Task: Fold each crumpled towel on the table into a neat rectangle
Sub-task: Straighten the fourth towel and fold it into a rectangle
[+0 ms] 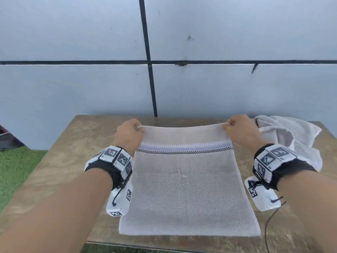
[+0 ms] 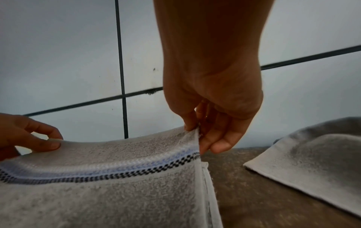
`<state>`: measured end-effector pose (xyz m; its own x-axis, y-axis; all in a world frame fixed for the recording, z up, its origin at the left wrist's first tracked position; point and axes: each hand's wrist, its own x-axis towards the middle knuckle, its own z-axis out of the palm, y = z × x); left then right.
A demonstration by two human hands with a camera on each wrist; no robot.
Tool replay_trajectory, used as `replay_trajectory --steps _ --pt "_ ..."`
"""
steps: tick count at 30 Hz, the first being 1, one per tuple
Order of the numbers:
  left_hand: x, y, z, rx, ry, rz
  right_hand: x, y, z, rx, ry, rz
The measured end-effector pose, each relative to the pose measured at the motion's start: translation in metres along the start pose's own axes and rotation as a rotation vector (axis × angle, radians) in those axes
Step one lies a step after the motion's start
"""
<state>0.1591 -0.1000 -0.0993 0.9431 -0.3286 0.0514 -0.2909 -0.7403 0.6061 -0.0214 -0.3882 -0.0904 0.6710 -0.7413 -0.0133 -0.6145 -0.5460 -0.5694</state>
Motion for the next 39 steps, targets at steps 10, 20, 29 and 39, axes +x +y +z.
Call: replay_trajectory --steps 10,20,29,39 --pt "0.011 -0.012 0.023 0.118 -0.082 0.231 0.006 0.012 0.031 -0.131 -0.076 -0.078" --pt "-0.027 -0.018 0.006 0.166 -0.234 0.206 -0.031 0.0 0.023 -0.239 -0.278 -0.142" --pt "-0.083 -0.008 -0.028 0.258 -0.353 0.199 -0.102 -0.007 -0.005 0.038 -0.202 -0.276" --pt "-0.159 0.057 0.0 -0.284 -0.298 0.609 -0.176 -0.022 0.01 0.583 -0.24 -0.437"
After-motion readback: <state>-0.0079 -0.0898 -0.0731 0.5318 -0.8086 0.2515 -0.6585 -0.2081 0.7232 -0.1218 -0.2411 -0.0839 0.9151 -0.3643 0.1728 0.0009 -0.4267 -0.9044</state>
